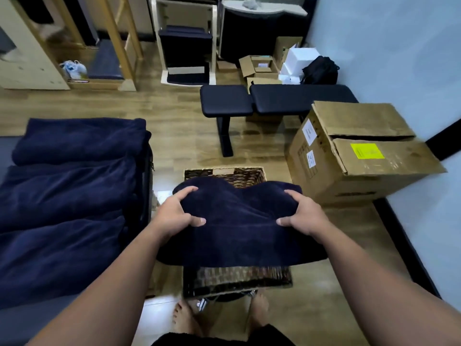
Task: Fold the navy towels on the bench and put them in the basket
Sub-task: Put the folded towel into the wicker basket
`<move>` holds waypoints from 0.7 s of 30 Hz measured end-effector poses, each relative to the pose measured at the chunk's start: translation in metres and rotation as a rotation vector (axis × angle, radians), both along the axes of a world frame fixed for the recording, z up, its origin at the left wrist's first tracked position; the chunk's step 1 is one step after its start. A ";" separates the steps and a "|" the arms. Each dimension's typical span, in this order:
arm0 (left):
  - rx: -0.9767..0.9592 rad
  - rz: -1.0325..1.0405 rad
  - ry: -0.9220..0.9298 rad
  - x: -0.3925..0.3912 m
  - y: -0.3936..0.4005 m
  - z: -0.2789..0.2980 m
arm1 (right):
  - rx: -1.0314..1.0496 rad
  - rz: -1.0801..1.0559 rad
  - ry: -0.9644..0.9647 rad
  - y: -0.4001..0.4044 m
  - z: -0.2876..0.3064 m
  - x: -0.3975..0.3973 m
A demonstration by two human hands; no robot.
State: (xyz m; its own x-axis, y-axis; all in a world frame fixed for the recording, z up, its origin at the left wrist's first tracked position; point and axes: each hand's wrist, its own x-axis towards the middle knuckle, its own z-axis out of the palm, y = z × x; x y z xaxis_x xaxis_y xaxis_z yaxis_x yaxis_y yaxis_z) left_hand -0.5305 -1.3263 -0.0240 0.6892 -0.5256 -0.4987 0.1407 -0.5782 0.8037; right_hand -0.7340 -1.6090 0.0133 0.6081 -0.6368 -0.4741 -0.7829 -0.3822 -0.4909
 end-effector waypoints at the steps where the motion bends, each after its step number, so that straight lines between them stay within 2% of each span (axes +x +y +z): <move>1: 0.012 0.033 -0.028 0.004 -0.005 0.000 | -0.008 0.013 -0.027 -0.006 -0.003 0.011; 5: 0.062 0.130 -0.129 0.011 -0.022 0.000 | 0.012 0.023 -0.118 -0.025 -0.020 0.043; 10: 0.127 0.190 -0.198 0.033 -0.050 -0.025 | -0.044 -0.002 -0.116 -0.042 -0.053 0.079; 13: 0.201 0.136 -0.248 0.046 -0.071 -0.049 | -0.074 -0.029 -0.113 -0.044 -0.078 0.099; 16: 0.333 0.020 -0.324 0.047 -0.091 -0.079 | -0.122 0.050 -0.059 -0.037 -0.112 0.116; 21: 0.547 -0.058 -0.325 0.049 -0.117 -0.131 | -0.152 0.098 0.005 -0.027 -0.172 0.146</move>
